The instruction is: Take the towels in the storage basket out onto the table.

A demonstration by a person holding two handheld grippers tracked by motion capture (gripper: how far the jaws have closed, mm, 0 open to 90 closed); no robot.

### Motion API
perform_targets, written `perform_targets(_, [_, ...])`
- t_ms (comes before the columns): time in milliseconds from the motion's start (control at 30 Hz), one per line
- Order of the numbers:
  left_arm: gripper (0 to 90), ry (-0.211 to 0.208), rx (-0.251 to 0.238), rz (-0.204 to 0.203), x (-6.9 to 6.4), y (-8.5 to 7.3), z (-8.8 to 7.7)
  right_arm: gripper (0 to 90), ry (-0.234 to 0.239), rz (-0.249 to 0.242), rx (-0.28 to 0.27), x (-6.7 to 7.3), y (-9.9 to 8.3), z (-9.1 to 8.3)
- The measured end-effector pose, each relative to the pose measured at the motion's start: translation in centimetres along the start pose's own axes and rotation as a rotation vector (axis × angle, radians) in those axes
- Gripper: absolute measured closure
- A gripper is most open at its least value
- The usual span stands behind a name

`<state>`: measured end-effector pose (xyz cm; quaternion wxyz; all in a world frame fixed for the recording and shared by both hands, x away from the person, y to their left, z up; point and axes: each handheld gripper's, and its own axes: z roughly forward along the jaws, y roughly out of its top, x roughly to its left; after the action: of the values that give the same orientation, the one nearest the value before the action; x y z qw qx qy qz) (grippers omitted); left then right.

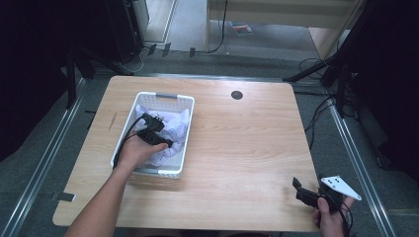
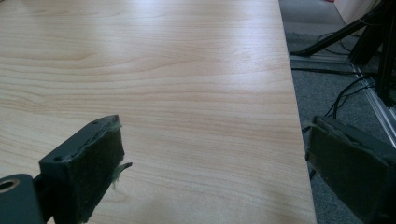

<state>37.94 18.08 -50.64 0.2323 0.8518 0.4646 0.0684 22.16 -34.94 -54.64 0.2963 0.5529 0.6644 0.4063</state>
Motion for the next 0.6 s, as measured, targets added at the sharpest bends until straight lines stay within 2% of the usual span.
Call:
perform_targets(33, [60.7, 0.000, 0.000, 0.000, 0.0, 0.0, 0.0, 4.4, 0.000, 0.000, 0.000, 0.0, 0.0, 0.0])
perform_targets(67, [60.9, 0.028, 0.009, 0.012, -0.1, 0.4, -0.3, 4.4, 0.001, 0.003, 0.000, 0.0, 0.0, 0.0])
perform_targets(133, [61.1, 0.032, 0.014, 0.009, -0.1, 0.5, -0.6, 4.4, 0.001, 0.004, 0.000, 0.0, 0.0, 0.0])
perform_targets(267, [61.2, 0.037, -0.007, -0.030, 0.5, 1.6, -2.4, 4.4, 0.001, 0.004, 0.001, 0.0, 0.0, 0.0])
perform_targets(433, [61.1, 0.060, -0.065, -0.050, 0.7, 2.8, -5.6, 4.4, 0.003, 0.005, 0.001, -0.1, 0.0, 0.0])
perform_targets(600, [61.1, 0.077, -0.103, -0.036, 0.3, 4.2, -8.7, 4.4, 0.003, 0.006, 0.002, -0.1, 0.0, 0.0])
